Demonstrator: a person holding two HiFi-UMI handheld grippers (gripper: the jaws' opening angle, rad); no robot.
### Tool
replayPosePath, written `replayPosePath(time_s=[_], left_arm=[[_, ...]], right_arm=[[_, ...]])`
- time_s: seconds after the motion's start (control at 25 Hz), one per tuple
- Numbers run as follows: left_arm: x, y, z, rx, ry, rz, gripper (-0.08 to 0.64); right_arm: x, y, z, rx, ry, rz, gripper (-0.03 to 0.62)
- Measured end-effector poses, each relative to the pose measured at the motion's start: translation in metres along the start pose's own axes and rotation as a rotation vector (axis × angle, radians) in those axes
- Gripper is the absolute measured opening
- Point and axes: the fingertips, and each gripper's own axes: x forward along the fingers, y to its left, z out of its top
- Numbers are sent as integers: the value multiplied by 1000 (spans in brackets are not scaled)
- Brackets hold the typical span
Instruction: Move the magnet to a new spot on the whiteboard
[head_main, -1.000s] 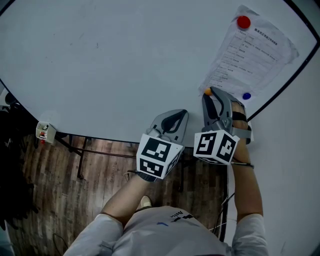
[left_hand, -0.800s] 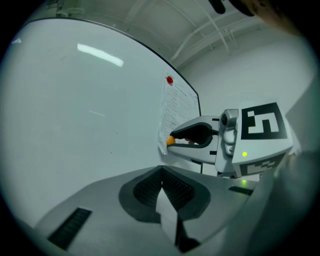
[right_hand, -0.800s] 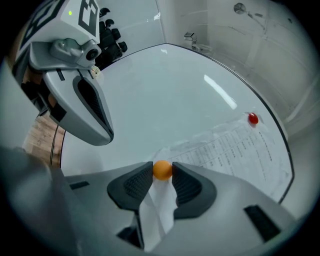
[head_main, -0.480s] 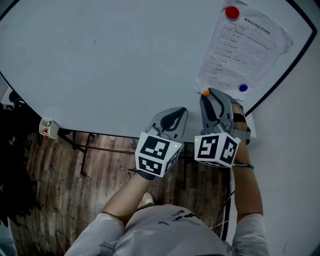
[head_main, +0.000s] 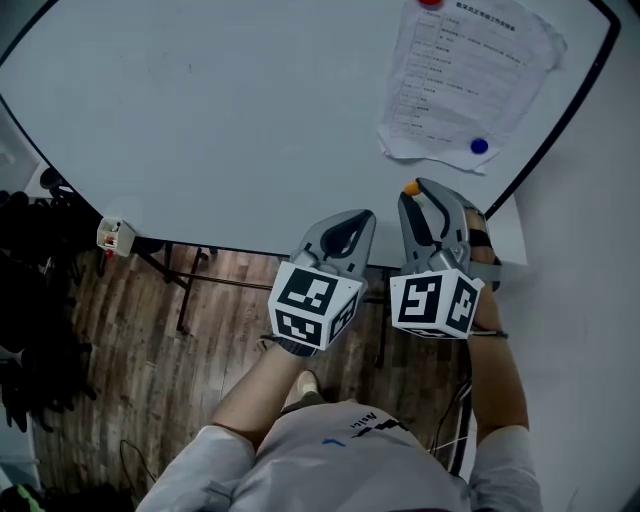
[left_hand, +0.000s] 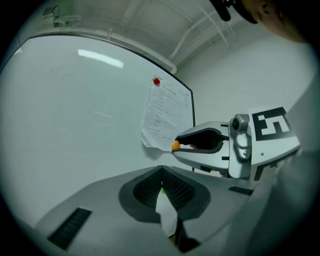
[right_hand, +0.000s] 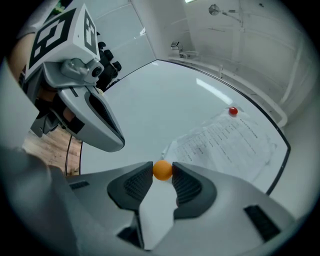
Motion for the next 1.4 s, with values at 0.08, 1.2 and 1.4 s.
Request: replayPosePath(time_s=[0.08, 1.2, 1.4], left_arm=[[-5, -6, -3, -3, 1, 13, 9], [-56, -91, -13, 12, -33, 78, 9], [-59, -93, -14, -2, -25, 74, 9]], right_arm=[[-10, 4, -1, 6, -11, 9, 127], [-115, 29, -20, 87, -79, 67, 127], [-120, 31, -18, 89, -82, 69, 127]])
